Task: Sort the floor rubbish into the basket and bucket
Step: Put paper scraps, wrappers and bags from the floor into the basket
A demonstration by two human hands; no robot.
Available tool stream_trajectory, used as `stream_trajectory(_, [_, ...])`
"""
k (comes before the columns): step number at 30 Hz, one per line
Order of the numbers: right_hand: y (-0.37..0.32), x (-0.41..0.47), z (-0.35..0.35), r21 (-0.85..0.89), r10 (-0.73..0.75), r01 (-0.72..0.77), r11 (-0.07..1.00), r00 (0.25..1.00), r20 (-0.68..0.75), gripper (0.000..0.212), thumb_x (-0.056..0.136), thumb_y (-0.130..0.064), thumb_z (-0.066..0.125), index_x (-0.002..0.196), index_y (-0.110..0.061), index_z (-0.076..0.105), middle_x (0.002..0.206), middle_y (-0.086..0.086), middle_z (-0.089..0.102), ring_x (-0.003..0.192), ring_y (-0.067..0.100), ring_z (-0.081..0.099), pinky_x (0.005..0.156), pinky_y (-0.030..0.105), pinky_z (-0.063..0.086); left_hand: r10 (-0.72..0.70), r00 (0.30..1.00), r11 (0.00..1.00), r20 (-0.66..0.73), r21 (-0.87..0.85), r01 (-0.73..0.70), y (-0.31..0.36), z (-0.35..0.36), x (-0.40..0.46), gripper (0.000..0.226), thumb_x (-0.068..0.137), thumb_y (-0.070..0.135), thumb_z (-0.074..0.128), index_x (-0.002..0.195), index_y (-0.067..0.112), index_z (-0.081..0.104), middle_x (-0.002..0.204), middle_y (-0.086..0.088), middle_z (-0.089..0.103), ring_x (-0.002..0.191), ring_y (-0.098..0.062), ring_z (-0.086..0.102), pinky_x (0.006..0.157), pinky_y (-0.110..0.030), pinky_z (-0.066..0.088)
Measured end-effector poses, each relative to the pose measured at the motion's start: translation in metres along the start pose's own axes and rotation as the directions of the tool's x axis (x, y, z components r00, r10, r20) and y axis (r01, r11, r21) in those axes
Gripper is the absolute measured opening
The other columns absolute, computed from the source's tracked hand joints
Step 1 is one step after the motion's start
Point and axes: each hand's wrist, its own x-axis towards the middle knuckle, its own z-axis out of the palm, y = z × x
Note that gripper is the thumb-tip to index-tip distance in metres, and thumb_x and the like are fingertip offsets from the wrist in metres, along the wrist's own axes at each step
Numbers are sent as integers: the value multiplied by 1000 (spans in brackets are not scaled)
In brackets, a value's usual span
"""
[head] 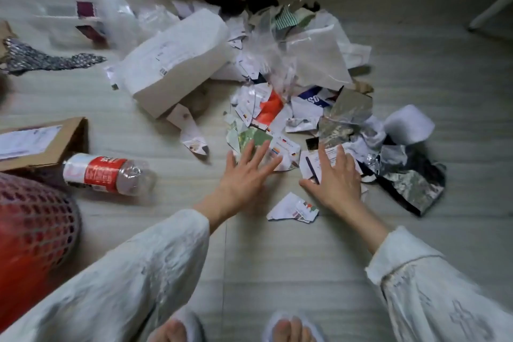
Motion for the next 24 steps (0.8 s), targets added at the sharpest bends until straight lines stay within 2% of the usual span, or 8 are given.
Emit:
stream_trajectory(3, [-8, 7, 7, 17, 29, -28, 999, 996, -84, 88, 78, -66, 54, 147, -30, 14, 156, 15, 4, 140, 36, 9, 111, 49, 19, 4, 1000, 1000, -21, 3, -4, -2, 8, 22, 68, 95, 30, 40, 146, 39, -4, 156, 1, -18, 143, -31, -13, 109, -65, 7])
stream_trajectory(6, [-12, 14, 9, 86, 64, -53, 995, 989, -137, 71, 85, -55, 54, 144, -26, 27, 154, 18, 11, 139, 38, 14, 110, 48, 20, -42, 993, 999, -114, -7, 41, 0, 26, 25, 60, 93, 47, 40, 145, 39, 10, 157, -1, -4, 144, -31, -3, 107, -65, 8])
stream_trajectory(8, [-16, 15, 14, 98, 69, -51, 994, 980, -187, 60, 89, -45, 52, 141, -20, 34, 153, 18, 16, 137, 38, 17, 109, 47, 23, -81, 974, 997, -214, -17, 79, 4, 35, 19, 50, 91, 42, 49, 137, 36, 32, 153, -7, 22, 138, -32, 22, 103, -64, 22])
stream_trajectory(11, [-23, 14, 18, 74, 48, -34, 997, 978, -202, 52, 91, -37, 50, 137, -15, 38, 151, 17, 21, 136, 39, 20, 108, 47, 26, -97, 917, 995, -386, -28, 93, 1, 46, 10, 42, 69, 23, 73, 108, 27, 58, 121, -8, 58, 106, -30, 56, 83, -52, 44])
stream_trajectory(14, [-26, 12, 19, 68, -5, 17, 998, 987, -162, 52, 89, -33, 52, 135, -14, 39, 152, 14, 20, 136, 39, 19, 110, 46, 26, -97, 875, 995, -474, -60, 78, -8, 57, 0, 42, 61, 14, 76, 99, 24, 60, 108, -7, 62, 95, -27, 55, 79, -42, 44])
stream_trajectory(17, [-27, 0, 28, 17, -129, 132, 991, 982, -140, 54, 87, -40, 54, 132, -11, 43, 153, 11, 21, 140, 38, 15, 116, 45, 18, -74, 844, 995, -531, -99, 26, -16, 70, -9, 42, 66, 11, 76, 101, 20, 56, 104, -9, 62, 94, -28, 50, 82, -40, 39])
stream_trajectory(21, [-21, -19, 34, 105, -207, 220, 970, 970, -123, 54, 86, -35, 62, 130, -10, 43, 156, 10, 11, 145, 30, 6, 117, 36, 10, -37, 816, 988, -577, -143, -56, -24, 76, -26, 21, 74, 9, 65, 95, 10, 63, 101, -10, 65, 94, -28, 57, 83, -35, 45])
stream_trajectory(24, [-15, -24, 30, 77, -150, 160, 984, 982, -117, 67, 88, -32, 60, 142, -10, 27, 157, 13, 5, 145, 27, 6, 117, 40, 9, -94, 836, 967, -541, -250, -54, -25, 72, -38, 26, 71, 1, 69, 94, 10, 63, 95, -7, 65, 89, -26, 60, 68, -29, 54])
